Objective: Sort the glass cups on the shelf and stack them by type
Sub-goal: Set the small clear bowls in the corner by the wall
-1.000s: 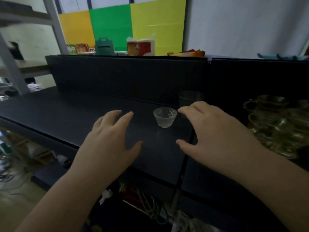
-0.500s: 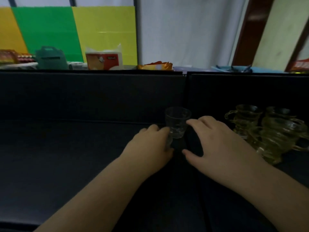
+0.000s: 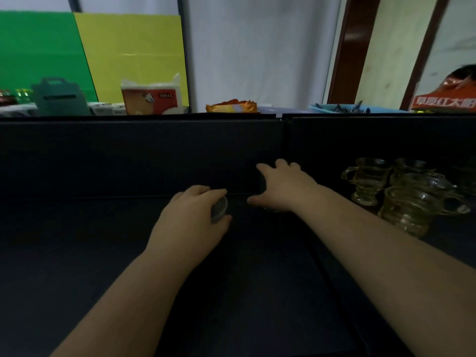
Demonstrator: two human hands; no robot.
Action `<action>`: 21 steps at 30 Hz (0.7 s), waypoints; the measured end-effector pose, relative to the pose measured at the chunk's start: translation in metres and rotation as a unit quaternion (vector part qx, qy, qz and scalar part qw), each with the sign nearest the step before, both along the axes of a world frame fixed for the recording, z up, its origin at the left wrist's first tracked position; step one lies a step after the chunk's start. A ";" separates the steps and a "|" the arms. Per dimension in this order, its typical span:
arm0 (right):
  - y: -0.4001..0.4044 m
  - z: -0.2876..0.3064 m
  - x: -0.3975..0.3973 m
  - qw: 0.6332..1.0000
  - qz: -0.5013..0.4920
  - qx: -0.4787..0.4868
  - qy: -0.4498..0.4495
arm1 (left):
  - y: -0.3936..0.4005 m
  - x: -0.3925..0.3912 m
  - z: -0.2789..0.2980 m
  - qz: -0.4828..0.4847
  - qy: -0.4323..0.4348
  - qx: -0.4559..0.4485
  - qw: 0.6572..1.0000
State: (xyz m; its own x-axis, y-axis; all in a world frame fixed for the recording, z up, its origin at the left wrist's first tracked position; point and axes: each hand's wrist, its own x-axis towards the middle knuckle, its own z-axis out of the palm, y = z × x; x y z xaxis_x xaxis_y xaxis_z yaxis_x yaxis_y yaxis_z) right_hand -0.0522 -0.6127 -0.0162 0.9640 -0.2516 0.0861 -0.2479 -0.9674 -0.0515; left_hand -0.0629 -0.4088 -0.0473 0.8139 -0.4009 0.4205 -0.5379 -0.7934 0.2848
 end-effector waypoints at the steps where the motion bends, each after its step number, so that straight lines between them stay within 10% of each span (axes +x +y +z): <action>1: -0.001 -0.003 0.001 1.000 -0.001 -0.006 -0.005 | 0.000 0.001 -0.001 -0.005 -0.003 0.000 1.000; 21: 0.016 -0.001 -0.131 0.995 0.002 0.043 -0.090 | -0.021 -0.031 0.005 -0.105 -0.034 -0.024 0.994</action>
State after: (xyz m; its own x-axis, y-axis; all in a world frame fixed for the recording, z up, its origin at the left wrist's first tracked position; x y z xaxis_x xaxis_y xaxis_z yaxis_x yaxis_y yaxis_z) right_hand -0.1828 -0.5972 -0.0169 0.9358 -0.2621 0.2359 -0.2238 -0.9584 -0.1770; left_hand -0.0944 -0.4300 -0.0418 0.6831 -0.5367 0.4953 -0.7096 -0.6479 0.2767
